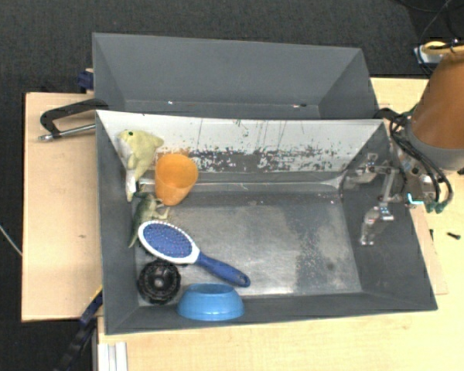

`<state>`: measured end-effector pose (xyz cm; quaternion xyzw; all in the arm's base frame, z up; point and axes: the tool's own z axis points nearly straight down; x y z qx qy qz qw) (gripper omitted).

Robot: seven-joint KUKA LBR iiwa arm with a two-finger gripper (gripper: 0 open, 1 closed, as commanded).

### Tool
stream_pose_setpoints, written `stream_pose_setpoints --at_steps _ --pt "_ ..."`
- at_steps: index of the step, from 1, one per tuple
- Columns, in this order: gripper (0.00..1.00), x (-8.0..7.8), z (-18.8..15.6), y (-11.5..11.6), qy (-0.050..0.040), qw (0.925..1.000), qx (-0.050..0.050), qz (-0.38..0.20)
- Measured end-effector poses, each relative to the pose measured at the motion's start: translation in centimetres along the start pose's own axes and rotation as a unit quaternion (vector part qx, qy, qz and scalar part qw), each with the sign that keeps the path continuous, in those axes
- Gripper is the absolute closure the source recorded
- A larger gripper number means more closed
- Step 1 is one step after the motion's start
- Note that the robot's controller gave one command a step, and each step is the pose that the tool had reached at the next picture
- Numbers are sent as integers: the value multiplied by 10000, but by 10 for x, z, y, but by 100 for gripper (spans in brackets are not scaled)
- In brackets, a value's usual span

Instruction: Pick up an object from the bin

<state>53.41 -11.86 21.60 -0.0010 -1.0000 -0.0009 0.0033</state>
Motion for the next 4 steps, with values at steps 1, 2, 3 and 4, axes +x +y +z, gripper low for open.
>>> stream_pose_setpoints --at_steps 1,2,3,4 --pt "0 34 87 -22 -5 9951 1 -993" --pt "0 -35 -29 47 -114 9999 3 19" --pt "0 23 94 -35 4 9989 8 -473" --pt "0 32 86 35 -33 9947 -7 -1024"
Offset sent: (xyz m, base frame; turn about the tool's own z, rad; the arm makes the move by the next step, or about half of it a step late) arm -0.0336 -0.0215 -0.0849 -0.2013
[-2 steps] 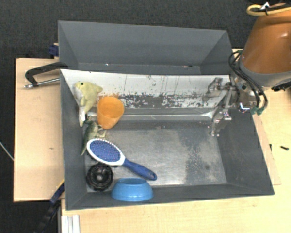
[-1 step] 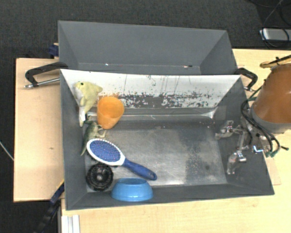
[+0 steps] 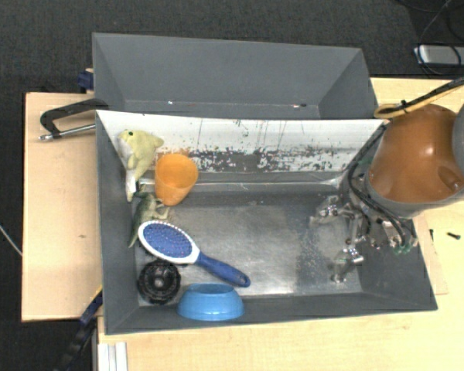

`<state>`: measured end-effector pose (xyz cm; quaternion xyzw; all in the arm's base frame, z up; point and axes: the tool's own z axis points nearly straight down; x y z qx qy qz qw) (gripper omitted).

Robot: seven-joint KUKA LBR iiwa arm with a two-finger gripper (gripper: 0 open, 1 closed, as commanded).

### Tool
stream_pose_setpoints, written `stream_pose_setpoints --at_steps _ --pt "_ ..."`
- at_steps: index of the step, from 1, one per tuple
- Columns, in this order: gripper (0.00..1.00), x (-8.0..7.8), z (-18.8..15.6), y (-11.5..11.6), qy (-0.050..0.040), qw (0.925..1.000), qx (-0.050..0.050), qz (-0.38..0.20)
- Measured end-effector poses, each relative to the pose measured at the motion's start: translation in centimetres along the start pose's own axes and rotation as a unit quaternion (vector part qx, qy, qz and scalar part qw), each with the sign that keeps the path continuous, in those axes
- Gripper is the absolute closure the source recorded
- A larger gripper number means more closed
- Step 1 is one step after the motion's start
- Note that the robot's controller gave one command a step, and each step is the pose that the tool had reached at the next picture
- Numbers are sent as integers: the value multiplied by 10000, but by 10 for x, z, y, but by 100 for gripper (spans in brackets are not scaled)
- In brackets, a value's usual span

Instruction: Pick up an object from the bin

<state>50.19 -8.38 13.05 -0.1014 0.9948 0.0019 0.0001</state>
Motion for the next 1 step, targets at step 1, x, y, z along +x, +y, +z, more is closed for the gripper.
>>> stream_pose_setpoints --at_steps 1 --pt "0 -9 16 68 4 9921 2 -1254"
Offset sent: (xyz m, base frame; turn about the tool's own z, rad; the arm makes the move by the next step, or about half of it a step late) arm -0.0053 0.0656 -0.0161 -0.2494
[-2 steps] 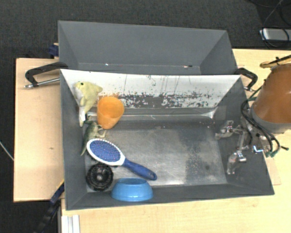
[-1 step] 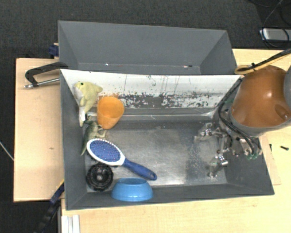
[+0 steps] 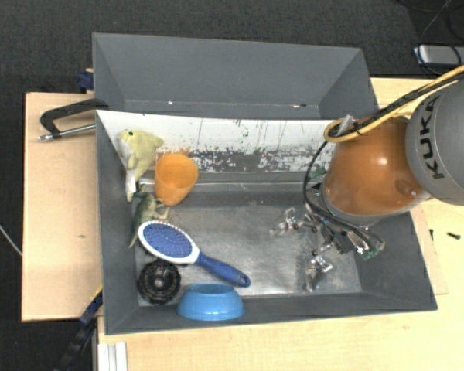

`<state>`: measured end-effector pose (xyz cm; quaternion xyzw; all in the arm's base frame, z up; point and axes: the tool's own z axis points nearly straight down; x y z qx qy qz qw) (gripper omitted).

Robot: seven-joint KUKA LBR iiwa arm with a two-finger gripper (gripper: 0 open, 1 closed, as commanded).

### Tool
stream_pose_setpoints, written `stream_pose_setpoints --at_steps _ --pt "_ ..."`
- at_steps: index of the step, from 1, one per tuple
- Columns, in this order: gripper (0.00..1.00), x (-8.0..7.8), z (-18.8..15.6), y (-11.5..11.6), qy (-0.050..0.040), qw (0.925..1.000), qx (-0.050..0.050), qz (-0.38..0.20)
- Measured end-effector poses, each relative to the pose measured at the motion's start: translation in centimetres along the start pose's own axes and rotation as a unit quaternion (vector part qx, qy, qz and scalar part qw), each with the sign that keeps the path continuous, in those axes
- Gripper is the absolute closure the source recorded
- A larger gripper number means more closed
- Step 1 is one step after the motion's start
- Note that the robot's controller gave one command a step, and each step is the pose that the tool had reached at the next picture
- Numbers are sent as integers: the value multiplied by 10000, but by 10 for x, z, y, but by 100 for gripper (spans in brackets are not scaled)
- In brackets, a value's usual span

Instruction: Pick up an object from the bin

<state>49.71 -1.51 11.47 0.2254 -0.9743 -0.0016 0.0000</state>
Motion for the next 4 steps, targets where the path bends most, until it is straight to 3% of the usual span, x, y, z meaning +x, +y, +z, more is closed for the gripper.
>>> stream_pose_setpoints --at_steps 1,2,3,4 --pt "0 -19 -9 51 -19 9995 7 -310" --pt "0 -64 1 130 -24 9804 9 -1972" --pt "0 -72 25 119 -158 9647 103 -2627" --pt "0 -78 -21 165 -43 9399 21 -3414"
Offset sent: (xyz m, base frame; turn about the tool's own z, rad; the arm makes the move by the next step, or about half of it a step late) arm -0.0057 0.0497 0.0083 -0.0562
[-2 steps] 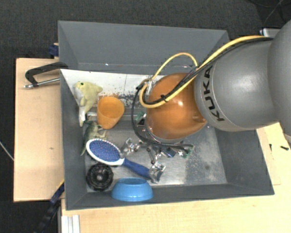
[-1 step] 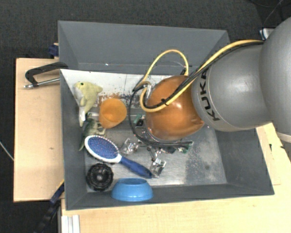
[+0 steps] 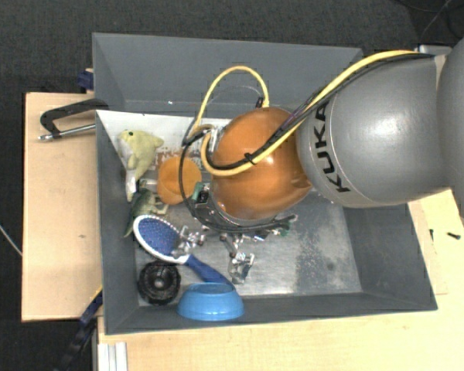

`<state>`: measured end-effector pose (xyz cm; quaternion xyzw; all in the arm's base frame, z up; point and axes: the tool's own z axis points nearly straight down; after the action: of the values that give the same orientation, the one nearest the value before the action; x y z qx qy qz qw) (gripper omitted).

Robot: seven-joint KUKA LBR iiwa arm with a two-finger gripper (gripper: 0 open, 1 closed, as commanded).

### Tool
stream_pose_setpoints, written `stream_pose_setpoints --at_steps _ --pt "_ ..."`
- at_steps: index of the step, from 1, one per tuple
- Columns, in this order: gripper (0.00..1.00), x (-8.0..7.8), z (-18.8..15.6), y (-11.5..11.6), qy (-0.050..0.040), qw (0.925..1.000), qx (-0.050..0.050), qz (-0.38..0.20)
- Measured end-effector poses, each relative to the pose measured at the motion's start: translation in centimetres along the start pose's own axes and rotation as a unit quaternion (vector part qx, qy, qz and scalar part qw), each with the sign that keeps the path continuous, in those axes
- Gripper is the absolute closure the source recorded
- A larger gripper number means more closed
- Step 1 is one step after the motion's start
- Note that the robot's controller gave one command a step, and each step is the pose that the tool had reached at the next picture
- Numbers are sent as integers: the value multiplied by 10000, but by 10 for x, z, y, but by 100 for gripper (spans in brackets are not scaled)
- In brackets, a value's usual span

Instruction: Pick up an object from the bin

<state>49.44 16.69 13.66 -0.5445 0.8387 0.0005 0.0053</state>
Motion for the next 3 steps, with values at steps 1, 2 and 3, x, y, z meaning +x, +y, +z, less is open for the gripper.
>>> stream_pose_setpoints --at_steps 1,2,3 --pt "0 -22 46 2 6 9877 36 -1564" --pt "0 -57 54 9 -3 8929 63 -4502" --pt "100 -57 55 10 -2 8923 54 -4515"
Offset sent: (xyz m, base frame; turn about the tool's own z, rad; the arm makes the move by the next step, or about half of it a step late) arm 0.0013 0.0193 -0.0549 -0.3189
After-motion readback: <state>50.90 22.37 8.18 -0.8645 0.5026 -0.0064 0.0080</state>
